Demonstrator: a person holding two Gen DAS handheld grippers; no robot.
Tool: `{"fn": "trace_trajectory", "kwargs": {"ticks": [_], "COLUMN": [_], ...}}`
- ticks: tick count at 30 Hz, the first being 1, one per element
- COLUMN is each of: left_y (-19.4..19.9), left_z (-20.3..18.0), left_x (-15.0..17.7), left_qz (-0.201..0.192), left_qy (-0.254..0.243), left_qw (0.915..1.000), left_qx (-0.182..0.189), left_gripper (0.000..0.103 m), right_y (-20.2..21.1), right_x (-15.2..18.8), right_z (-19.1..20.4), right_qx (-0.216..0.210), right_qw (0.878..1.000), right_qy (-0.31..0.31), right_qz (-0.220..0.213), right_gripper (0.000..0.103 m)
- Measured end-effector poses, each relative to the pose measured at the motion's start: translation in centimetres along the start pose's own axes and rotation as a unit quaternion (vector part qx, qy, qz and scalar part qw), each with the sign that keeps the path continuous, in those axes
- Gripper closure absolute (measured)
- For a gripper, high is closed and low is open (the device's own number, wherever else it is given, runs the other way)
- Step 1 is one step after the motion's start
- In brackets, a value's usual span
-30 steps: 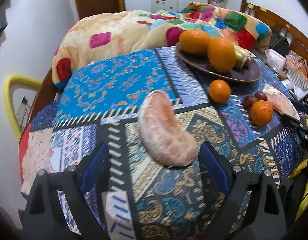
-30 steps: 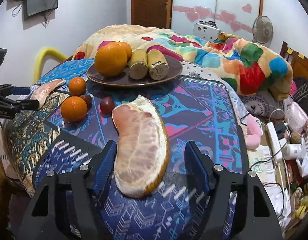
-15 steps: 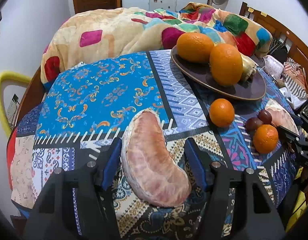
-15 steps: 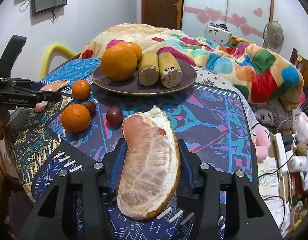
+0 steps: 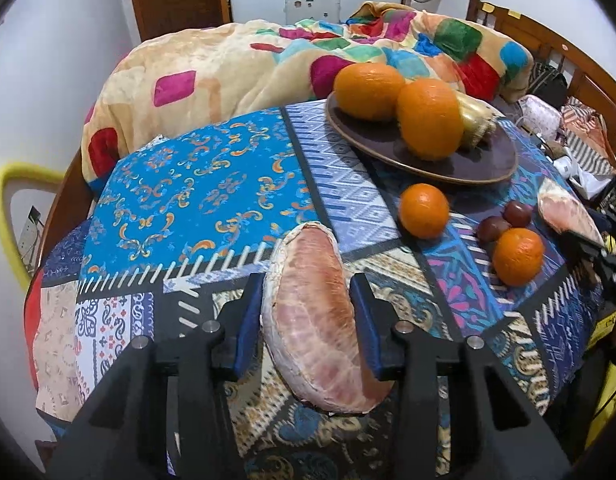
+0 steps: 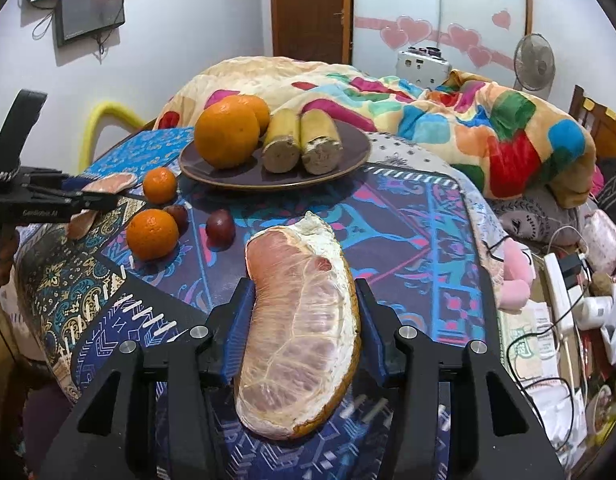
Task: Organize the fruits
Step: 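Grasp the pomelo segment with the right tool while the left tool grasps another segment, then carry both pomelo segments onto the purple plate and release them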
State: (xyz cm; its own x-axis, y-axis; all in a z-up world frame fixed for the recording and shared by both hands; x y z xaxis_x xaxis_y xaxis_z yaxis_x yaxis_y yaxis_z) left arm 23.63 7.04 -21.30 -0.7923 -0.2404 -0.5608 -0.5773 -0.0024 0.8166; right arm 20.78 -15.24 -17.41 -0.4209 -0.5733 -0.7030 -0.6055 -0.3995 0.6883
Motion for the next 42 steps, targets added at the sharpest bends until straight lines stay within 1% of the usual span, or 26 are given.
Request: {"fn": "trace_trajectory", "kwargs": {"ticks": [3,6,14,21,31,36,42], "left_y": [1.0,2.0,4.3,4.8,3.0,1.6,-0.4], "left_z": [-1.1,-2.0,-4.5,-6.5,-8.4,-9.3,-10.1], "left_x": [0.2,-0.3,-3.3,-6.0,-9.6,-11.2,-12.9], "left_qz": [-0.014,-0.029,-0.072,-0.097,-0.107,-0.101,-0.091], "left_qy": [-0.017,-0.022,-0.027,-0.033,-0.035,-0.036,-0.022], "left_qw": [0.9997,0.9993,0.9966,0.9938,0.9921,0.9923,0.993], "left_qx": [0.002,0.008,0.029,0.043,0.054,0.06,0.072], "left_gripper": [0.06,0.06,0.06,0.06,0.06,0.06,0.06], "right_y": [0.7,1.2,2.2,1.9,-1.2,-3.6,-5.9], "right_x": [-0.5,-1.2,-4.3,-7.1,-10.3,-11.3,-11.6], "right_z": [-0.7,-1.2,-1.8,-2.6,-3.3,-3.7,-3.9], "right_qx": [0.008,0.015,0.026,0.032,0.029,0.019,0.012], "right_qw": [1.0,1.0,0.998,0.996,0.996,0.997,0.999], "right_qy": [-0.008,-0.011,-0.006,-0.008,-0.001,0.0,0.006], "right_qz": [-0.008,-0.018,-0.05,-0.077,-0.083,-0.072,-0.05], "right_gripper": [0.057,0.057,0.057,0.057,0.057,0.057,0.057]}}
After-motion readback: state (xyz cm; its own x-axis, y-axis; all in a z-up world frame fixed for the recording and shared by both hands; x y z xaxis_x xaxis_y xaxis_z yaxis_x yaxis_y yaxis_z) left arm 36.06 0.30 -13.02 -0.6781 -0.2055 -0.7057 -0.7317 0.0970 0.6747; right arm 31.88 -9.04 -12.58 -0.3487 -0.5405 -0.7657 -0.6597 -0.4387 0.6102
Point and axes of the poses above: each gripper's, at about its wrist camera, not at the fingertips, and y roughly against the way its jaws point, z to its left, x to its underside, the point moved 8 cm from there along -y, roughly the way its jaws point, and after that the axes turned 15 degrees about y, right-handed, at the moved point
